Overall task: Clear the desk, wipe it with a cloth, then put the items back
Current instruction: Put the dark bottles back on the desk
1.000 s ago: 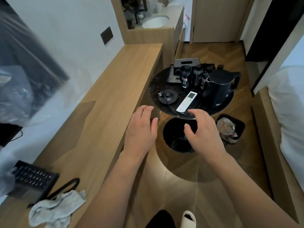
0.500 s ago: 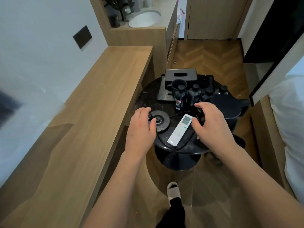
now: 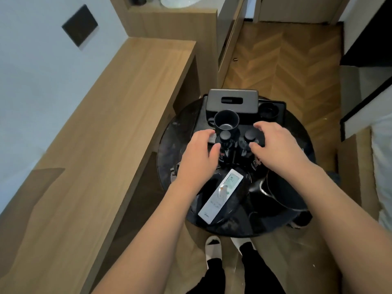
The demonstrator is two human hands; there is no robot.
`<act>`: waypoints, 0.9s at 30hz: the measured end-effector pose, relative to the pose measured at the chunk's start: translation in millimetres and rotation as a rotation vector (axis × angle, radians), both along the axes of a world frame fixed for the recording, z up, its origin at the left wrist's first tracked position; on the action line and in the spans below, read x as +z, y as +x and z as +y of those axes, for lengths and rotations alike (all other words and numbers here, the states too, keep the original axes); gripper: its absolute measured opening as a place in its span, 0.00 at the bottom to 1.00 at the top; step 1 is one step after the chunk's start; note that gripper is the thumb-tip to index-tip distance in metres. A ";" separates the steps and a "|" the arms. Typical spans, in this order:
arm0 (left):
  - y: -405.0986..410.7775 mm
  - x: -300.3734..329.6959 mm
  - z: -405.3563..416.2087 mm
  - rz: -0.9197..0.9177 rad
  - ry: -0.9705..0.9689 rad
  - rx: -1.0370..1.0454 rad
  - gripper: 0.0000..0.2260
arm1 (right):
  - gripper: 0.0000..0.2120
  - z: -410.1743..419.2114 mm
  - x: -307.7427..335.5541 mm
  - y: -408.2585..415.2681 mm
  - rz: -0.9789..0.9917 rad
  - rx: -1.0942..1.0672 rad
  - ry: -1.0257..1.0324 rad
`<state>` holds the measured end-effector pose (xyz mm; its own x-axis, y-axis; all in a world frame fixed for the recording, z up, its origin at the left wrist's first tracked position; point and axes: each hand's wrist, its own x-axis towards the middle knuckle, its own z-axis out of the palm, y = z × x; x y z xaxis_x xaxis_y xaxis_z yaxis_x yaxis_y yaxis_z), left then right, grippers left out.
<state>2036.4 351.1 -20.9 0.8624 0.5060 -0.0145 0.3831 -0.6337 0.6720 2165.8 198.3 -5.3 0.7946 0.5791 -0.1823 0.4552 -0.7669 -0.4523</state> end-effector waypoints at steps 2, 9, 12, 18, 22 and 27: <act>17.9 -8.1 -5.0 0.012 -0.035 0.030 0.19 | 0.28 6.5 -11.7 23.5 0.049 0.054 -0.086; 63.4 -41.2 -7.3 0.132 -0.100 0.023 0.21 | 0.21 25.9 -45.2 68.6 0.159 0.248 -0.224; 66.4 -57.8 -8.1 0.146 -0.112 0.058 0.22 | 0.19 26.2 -55.8 74.3 0.167 0.283 -0.199; 70.3 -67.2 -12.1 0.150 -0.203 0.229 0.18 | 0.15 28.3 -62.3 75.0 0.114 0.329 -0.119; 57.2 -55.5 -11.6 0.064 -0.216 0.356 0.16 | 0.16 30.5 -45.0 73.8 0.062 0.365 -0.078; 24.2 -21.7 -4.1 -0.058 -0.189 0.518 0.14 | 0.15 51.3 6.8 61.8 -0.053 0.477 0.081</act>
<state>2060.6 346.9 -42.6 0.5038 0.8573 -0.1058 0.5715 -0.2389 0.7851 2227.5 249.6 1.4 0.4439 0.8917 -0.0884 0.7715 -0.4305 -0.4685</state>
